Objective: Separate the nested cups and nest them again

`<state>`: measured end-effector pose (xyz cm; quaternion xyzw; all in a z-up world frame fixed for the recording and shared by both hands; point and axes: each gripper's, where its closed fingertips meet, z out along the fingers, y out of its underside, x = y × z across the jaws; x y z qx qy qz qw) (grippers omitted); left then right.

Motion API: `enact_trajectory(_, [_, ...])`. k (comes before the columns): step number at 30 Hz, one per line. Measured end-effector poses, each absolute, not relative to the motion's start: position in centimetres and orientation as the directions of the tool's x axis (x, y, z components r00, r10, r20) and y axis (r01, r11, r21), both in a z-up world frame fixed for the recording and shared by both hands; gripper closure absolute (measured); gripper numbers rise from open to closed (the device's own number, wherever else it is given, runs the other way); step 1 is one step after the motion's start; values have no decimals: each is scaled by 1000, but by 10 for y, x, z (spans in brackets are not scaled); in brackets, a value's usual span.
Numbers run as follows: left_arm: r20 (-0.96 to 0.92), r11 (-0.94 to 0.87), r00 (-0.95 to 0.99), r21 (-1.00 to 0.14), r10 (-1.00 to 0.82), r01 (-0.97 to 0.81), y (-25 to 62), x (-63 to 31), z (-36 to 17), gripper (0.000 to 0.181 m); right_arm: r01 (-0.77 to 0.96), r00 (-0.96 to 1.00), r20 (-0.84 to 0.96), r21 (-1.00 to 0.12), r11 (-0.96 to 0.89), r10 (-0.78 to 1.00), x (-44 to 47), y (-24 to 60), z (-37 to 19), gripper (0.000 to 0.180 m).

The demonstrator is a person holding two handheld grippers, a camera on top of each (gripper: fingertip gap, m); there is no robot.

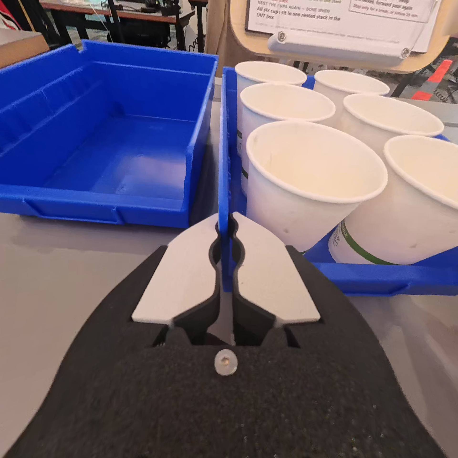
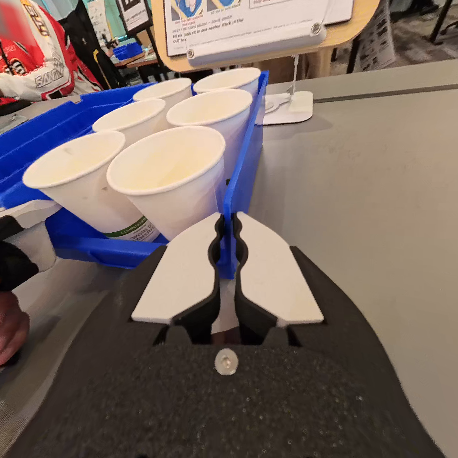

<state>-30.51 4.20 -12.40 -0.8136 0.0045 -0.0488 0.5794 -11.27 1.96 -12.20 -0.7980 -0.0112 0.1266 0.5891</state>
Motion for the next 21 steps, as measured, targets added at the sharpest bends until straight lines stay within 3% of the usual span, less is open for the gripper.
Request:
enact_trajectory(1, [81, -337, 994, -940, -71, 53, 41, -304, -125, 167, -148, 960, -211, -940, -306, 185, -113, 18, -121, 169])
enact_trajectory(3, [86, -368, 989, -929, -119, 36, 33, -299, -128, 124, -164, 942, -243, -934, -318, 230, -114, 11, -121, 151])
enact_trajectory(4, [88, -398, 985, -917, -147, 22, 25, -299, -131, 116, -167, 937, -253, -930, -326, 242, -111, 5, -121, 145])
enact_trajectory(8, [128, -452, 966, -892, -225, 13, -27, -316, -139, 113, -167, 899, -256, -951, -262, 356, -101, -33, -108, 138])
enact_trajectory(12, [86, -402, 988, -915, -129, 27, -45, -389, -128, 123, -169, 862, -242, -966, -198, 445, -103, -54, -95, 146])
enact_trajectory(17, [-91, -417, 994, -907, 59, -58, 22, -506, -113, 126, -127, 828, -211, -973, -194, 520, -127, -65, -91, 148])
enact_trajectory(21, [-22, -453, 999, -892, 26, -8, 83, -530, -113, 111, -11, 823, -127, -978, -206, 554, -146, -66, -105, 148])
